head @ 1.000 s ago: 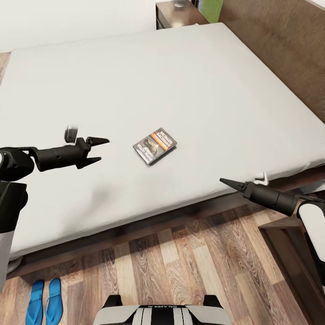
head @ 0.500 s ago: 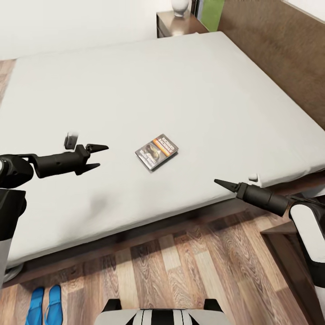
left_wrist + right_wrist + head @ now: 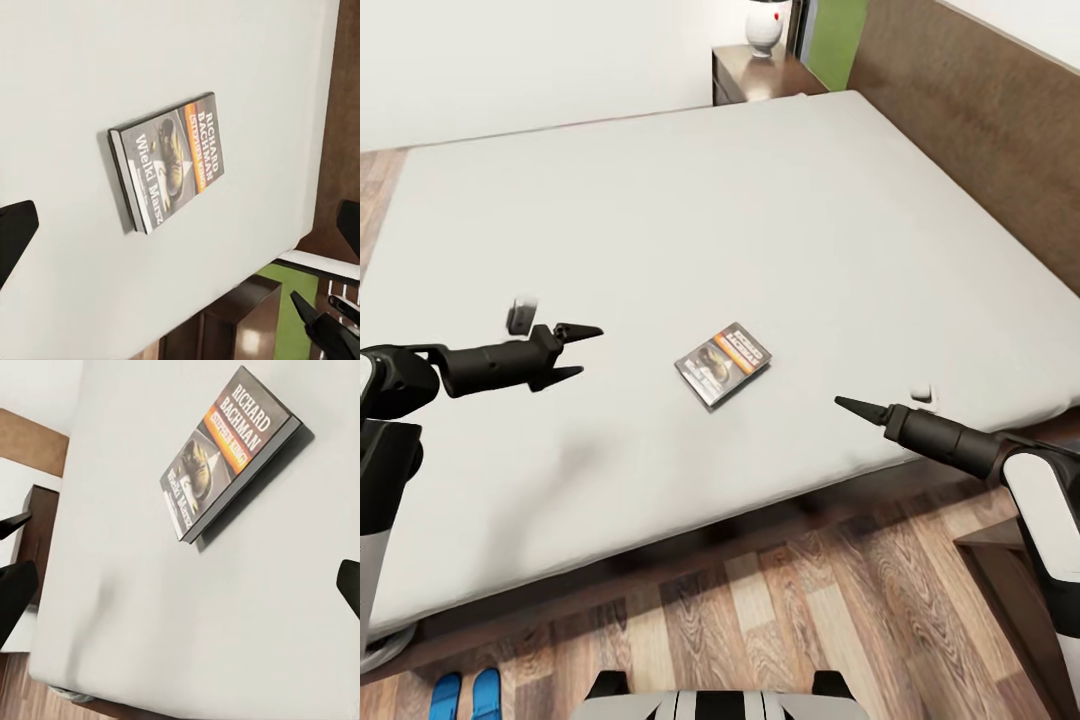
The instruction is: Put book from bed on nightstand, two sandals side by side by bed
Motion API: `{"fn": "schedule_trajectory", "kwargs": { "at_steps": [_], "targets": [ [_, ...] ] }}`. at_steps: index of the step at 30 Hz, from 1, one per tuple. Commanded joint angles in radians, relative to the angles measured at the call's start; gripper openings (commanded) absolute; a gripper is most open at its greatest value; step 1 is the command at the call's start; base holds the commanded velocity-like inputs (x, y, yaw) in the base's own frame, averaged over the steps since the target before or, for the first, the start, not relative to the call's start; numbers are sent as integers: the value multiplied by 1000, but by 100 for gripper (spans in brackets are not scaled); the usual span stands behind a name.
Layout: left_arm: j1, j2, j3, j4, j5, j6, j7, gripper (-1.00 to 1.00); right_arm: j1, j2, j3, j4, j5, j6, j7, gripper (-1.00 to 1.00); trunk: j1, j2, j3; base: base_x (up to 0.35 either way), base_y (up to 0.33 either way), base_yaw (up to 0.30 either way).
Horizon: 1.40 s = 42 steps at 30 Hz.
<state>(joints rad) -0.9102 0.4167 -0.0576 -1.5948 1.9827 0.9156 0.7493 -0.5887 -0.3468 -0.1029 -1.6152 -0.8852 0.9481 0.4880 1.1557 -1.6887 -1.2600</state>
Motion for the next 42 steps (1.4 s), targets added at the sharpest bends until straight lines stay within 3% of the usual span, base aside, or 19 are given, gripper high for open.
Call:
{"fn": "schedule_trajectory", "kwargs": {
  "at_steps": [1,7,32,42],
  "targets": [
    [-1,0,-1,3,8,-1,14,100,-1,0,-2,0,4,5,6,100,0,0,1,51,34,0],
    [-6,-3,-1,28,-19,-1,28,100,0,0,-6,-1,4,5,6,100,0,0,11,27,18,-14],
    [-2,4,0,65,-69,-1,31,100,0,-2,-5,-2,3,6,5,100,0,0,50,4,3,-110],
    [34,14,17,62,-106,-1,27,100,0,-1,-1,-1,3,6,4,100,0,0,64,0,0,-167]
  ]
}}
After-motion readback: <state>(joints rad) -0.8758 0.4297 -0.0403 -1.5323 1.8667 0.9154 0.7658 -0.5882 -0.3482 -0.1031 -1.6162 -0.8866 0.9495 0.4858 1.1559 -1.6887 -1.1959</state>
